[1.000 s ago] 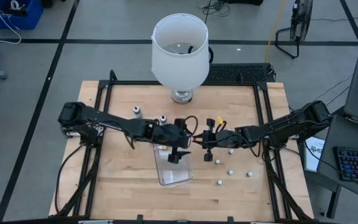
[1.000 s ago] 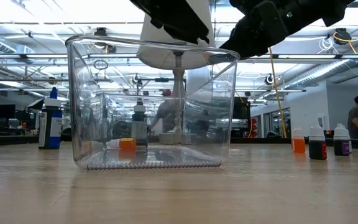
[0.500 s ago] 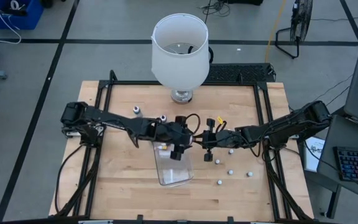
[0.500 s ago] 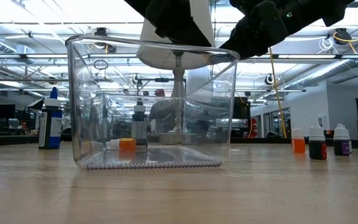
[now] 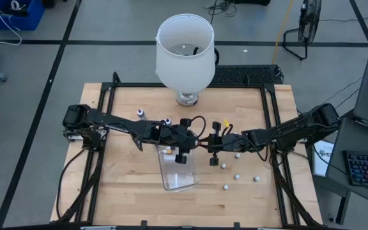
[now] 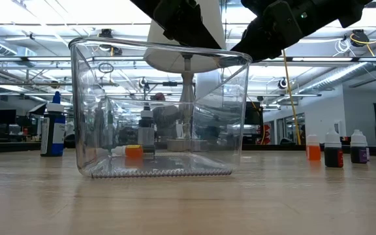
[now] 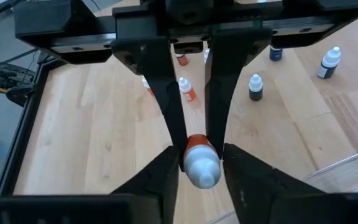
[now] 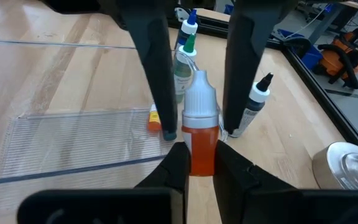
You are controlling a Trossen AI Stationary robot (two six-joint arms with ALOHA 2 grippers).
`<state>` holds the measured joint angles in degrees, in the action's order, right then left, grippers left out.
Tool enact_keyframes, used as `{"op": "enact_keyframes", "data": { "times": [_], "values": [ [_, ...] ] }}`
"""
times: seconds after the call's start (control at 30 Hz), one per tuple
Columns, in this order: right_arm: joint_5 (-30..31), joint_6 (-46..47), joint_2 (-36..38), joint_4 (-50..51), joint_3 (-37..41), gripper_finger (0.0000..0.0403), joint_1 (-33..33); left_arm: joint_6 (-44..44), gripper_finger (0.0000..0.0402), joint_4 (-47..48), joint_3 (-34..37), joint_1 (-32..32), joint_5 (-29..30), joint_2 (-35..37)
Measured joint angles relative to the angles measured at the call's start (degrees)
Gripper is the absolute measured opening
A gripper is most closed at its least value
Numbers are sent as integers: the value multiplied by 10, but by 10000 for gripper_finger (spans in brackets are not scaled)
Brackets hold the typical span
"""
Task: Pick & Place food coloring
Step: Put the orange food coloring bottle into the bin
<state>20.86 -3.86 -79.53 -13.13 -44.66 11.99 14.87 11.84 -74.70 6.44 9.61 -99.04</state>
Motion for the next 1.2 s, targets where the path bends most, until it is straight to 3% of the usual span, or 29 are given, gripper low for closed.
{"op": "enact_keyframes", "data": {
  "times": [0.23,0.37,0.7,0.83,1.2],
  "values": [
    [0,1,0,1,0,38,0,3,66,5,0,0,2,0],
    [4,0,0,-4,0,55,1,-1,66,44,0,2,47,10],
    [0,26,1,3,0,102,5,-179,65,299,1,16,62,73],
    [-3,26,4,2,0,105,7,-237,65,366,1,21,50,54],
    [-1,16,4,3,0,102,6,-292,65,360,1,56,-32,-41]
  ]
}}
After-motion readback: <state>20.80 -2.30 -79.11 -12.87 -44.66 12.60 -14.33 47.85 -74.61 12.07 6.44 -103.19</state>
